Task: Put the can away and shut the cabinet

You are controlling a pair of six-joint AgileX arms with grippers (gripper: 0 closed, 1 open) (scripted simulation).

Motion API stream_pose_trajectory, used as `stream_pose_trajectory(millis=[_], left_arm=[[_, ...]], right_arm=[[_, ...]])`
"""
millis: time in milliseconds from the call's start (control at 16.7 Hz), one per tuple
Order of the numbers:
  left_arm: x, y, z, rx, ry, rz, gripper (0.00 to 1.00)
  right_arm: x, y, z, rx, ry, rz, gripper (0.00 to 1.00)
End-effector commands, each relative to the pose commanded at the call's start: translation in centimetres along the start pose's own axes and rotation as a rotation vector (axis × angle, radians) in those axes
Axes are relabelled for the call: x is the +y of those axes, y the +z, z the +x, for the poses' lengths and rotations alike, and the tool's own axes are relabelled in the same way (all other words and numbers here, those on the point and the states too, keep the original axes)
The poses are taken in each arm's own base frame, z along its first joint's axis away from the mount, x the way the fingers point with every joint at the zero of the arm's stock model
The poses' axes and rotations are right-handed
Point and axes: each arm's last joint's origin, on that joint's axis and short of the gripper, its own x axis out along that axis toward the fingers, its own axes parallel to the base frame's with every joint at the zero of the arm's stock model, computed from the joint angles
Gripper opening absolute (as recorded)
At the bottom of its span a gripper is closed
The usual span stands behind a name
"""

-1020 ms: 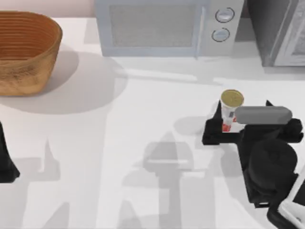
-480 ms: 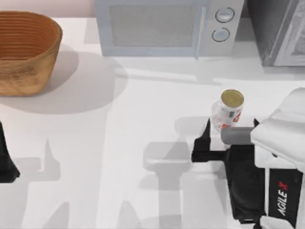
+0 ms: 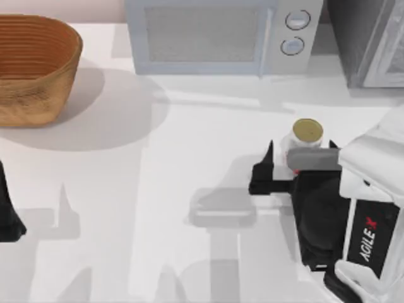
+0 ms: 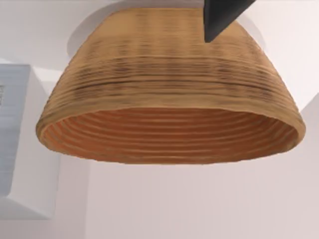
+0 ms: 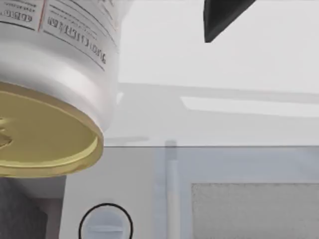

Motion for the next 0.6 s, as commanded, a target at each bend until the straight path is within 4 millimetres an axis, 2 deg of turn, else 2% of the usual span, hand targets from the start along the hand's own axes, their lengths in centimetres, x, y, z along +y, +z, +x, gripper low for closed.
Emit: stream_pose_trajectory(millis=[240,480,600], left_arm=[[0.0,0.0,0.0,0.000,0.000,0.000,1.00],[0.0,0.0,0.0,0.000,0.000,0.000,1.00],[0.0,0.0,0.0,0.000,0.000,0.000,1.00]], right_arm=[[-0.1,0.0,2.4,0.000,0.000,0.000,1.00],[-0.1,0.0,2.5,0.000,0.000,0.000,1.00],[-0.1,0.0,2.5,0.000,0.000,0.000,0.85]])
